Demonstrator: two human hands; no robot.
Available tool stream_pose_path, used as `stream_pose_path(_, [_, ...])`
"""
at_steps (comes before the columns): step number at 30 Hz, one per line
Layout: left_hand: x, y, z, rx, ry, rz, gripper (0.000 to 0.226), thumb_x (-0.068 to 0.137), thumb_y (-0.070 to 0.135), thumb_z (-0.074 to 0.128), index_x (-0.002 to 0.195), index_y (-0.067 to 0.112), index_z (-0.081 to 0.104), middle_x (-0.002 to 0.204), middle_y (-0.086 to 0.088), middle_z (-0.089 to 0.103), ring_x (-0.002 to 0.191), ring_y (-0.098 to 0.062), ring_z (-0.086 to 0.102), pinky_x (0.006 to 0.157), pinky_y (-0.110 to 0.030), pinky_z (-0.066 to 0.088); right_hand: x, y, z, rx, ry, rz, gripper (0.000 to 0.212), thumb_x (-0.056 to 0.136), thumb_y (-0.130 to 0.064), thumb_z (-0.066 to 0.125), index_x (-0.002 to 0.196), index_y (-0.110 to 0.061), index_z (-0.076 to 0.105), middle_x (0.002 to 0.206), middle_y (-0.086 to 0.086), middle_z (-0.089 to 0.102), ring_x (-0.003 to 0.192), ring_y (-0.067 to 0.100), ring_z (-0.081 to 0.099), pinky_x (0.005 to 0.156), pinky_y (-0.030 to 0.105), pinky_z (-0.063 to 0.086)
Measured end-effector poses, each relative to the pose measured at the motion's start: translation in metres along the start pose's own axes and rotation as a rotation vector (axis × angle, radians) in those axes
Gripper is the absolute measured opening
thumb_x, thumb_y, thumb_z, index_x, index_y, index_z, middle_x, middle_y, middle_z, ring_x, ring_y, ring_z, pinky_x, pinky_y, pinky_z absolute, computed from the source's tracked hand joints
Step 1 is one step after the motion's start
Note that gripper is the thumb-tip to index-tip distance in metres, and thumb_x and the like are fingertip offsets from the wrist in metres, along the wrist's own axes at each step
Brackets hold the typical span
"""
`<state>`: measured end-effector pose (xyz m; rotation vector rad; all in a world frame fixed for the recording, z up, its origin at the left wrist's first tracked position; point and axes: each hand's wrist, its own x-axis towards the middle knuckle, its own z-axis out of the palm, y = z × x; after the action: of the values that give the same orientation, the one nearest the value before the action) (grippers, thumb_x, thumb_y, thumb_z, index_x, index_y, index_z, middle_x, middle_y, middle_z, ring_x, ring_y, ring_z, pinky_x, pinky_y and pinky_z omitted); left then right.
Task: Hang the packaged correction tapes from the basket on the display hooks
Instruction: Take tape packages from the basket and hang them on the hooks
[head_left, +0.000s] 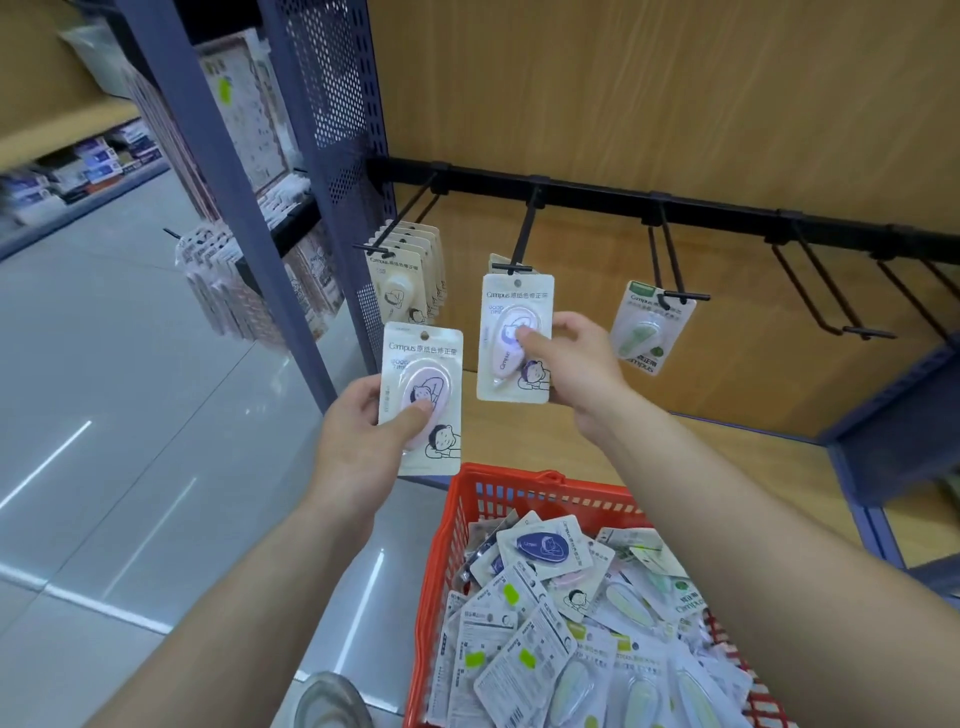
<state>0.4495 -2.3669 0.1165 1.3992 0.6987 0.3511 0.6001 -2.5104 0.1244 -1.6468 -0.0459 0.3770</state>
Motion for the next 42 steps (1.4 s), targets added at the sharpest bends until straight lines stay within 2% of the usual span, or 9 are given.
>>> stream_pose_path(3, [0.002,0.0,0.001,-0.006,-0.005,-0.012,0.027,0.092,0.007,0.073,0.117,0.011,0.065,0.102,0.0,0.079,0.084,-0.017,0.078,0.058,-0.022,0.057,0.013,0.002,0.003,-0.039,0.017,-0.017,0.012,0.093,-0.022,0.073,0.101,-0.022,0.065,0.095,0.001,0.078,0.092,0.027,0.076,0.082,0.048,0.062])
stream_pose_path(11, [0.004,0.002,0.005,0.015,0.004,0.015,0.026,0.091,0.01,0.075,0.114,0.012,0.065,0.097,0.0,0.079,0.077,-0.016,0.078,0.054,-0.021,0.056,0.041,0.019,0.008,-0.151,0.064,-0.036,0.015,0.087,-0.031,0.077,0.095,-0.026,0.064,0.094,0.002,0.077,0.09,0.027,0.075,0.084,0.055,0.06])
stream_pose_path(15, [0.006,0.005,0.013,0.055,-0.029,0.023,0.024,0.091,0.013,0.075,0.113,0.013,0.066,0.096,0.0,0.08,0.079,-0.018,0.078,0.056,-0.024,0.058,0.051,0.019,0.001,-0.336,0.068,-0.06,0.016,0.091,-0.033,0.073,0.098,-0.021,0.065,0.092,-0.005,0.07,0.089,0.024,0.069,0.074,0.038,0.057])
stream_pose_path(19, [0.013,0.011,0.028,0.137,-0.089,0.04,0.025,0.089,0.008,0.077,0.111,0.012,0.066,0.096,-0.001,0.08,0.084,-0.018,0.078,0.068,-0.03,0.062,0.024,0.011,-0.027,-0.573,0.02,-0.142,0.044,0.093,-0.041,0.07,0.128,-0.018,0.056,0.117,-0.004,0.06,0.106,0.017,0.058,0.087,0.034,0.049])
stream_pose_path(21, [0.019,0.017,0.038,0.199,-0.136,0.056,0.026,0.088,0.005,0.076,0.112,0.01,0.066,0.098,-0.003,0.08,0.081,-0.016,0.078,0.066,-0.026,0.061,0.001,0.006,-0.049,-0.663,-0.055,-0.201,0.043,0.094,-0.042,0.069,0.128,-0.019,0.058,0.118,-0.006,0.06,0.108,0.014,0.058,0.089,0.031,0.045])
stream_pose_path(24, [0.04,0.03,0.051,0.338,-0.208,0.067,0.025,0.088,0.007,0.077,0.111,0.01,0.067,0.1,-0.005,0.079,0.086,-0.019,0.078,0.084,-0.04,0.062,-0.032,-0.002,-0.084,-0.784,-0.139,-0.24,0.033,0.093,-0.043,0.07,0.117,-0.022,0.063,0.111,-0.009,0.064,0.099,0.01,0.06,0.083,0.027,0.044])
stream_pose_path(30, [0.071,0.043,0.065,0.45,-0.227,0.088,0.022,0.089,0.012,0.077,0.109,0.016,0.069,0.103,-0.002,0.077,0.095,-0.022,0.075,0.094,-0.048,0.058,-0.059,0.01,-0.13,-0.791,-0.202,-0.169,0.023,0.089,-0.041,0.074,0.103,-0.025,0.066,0.102,-0.011,0.069,0.083,0.014,0.068,0.074,0.024,0.051])
stream_pose_path(33, [0.077,0.034,0.071,0.419,-0.206,0.113,0.018,0.092,0.011,0.074,0.108,0.018,0.07,0.1,-0.002,0.077,0.092,-0.024,0.075,0.091,-0.05,0.06,-0.052,0.016,-0.133,-0.764,-0.226,-0.157,0.022,0.089,-0.042,0.074,0.101,-0.025,0.066,0.102,-0.011,0.068,0.075,0.013,0.065,0.078,0.031,0.052])
stream_pose_path(42, [0.09,0.012,0.071,0.299,-0.148,0.152,0.022,0.098,0.012,0.066,0.113,0.027,0.07,0.107,-0.004,0.077,0.095,-0.025,0.076,0.081,-0.05,0.063,-0.033,0.023,-0.136,-0.707,-0.271,-0.164,0.022,0.09,-0.042,0.073,0.101,-0.024,0.067,0.099,-0.011,0.067,0.073,0.002,0.059,0.072,0.02,0.046])
